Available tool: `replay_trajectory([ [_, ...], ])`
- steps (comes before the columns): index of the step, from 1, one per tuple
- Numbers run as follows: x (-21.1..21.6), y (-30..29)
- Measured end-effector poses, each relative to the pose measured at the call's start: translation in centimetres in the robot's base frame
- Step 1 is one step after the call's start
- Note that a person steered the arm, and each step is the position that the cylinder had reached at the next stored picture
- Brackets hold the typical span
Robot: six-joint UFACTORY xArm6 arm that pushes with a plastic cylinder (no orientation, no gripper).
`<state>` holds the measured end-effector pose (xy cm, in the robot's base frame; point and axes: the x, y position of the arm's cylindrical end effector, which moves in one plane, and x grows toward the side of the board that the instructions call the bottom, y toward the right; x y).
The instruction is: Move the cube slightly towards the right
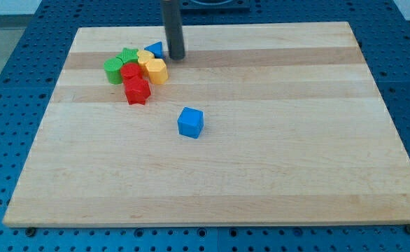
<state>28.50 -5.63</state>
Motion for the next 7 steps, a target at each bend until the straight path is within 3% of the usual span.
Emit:
replay_trajectory([
  [1,2.0,7.0],
  [2,8.2,12.0],
  [3,16.6,11.2],
  [5,22.8,-2.2],
  [6,23.1,-7.9],
  [7,19.8,-7.2],
])
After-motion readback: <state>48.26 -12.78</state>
